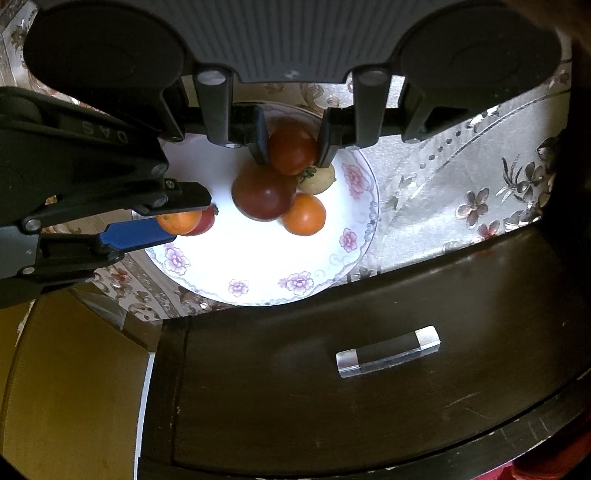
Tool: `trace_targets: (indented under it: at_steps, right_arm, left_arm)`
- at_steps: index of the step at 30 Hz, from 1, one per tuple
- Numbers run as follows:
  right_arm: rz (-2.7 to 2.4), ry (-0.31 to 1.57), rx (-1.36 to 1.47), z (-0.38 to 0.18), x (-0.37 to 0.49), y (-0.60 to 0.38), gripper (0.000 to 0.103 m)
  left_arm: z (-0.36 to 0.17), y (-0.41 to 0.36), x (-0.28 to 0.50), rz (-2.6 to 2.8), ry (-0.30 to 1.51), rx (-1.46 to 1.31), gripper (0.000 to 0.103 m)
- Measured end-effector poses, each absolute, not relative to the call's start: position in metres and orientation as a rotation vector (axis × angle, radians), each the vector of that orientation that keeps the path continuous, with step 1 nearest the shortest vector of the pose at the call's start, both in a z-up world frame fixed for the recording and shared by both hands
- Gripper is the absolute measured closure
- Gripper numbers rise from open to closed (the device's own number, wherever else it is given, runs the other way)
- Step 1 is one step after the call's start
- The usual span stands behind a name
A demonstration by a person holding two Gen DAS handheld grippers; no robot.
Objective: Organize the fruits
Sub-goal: 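Open the left gripper over the bowl while the right gripper releases the tangerine, then move both open grippers back to the last tangerine and olive-brown fruit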
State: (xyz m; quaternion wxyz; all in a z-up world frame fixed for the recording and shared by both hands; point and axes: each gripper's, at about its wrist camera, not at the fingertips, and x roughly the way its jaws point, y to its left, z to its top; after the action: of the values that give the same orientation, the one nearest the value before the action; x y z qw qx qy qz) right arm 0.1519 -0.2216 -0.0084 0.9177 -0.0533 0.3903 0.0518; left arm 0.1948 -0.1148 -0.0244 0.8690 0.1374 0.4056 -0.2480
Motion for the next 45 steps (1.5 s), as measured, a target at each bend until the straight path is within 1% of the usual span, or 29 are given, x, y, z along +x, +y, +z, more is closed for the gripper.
trace_targets:
  at_steps: [8,16,26,35,45]
  right_arm:
    - [0.106,0.788,-0.109,-0.008,0.15,-0.222,0.073]
    - [0.1,0.769,-0.087,-0.002,0.148,-0.225,0.072]
    - [0.092,0.747,-0.068,0.005,0.143,-0.226,0.072]
    - [0.147,0.759,-0.072,0.009,0.129,-0.213,0.069]
    - [0.265,0.815,-0.1,0.0,0.106,-0.184,0.069]
  left_arm:
    - [-0.023,-0.115,0.193,-0.509,0.838,0.293,0.068]
    - [-0.015,-0.111,0.193,-0.502,0.817,0.275,0.064]
    - [-0.005,-0.103,0.191,-0.487,0.793,0.26,0.064]
    - [0.007,-0.082,0.177,-0.455,0.785,0.256,0.063]
    - [0.005,-0.049,0.151,-0.415,0.833,0.286,0.063]
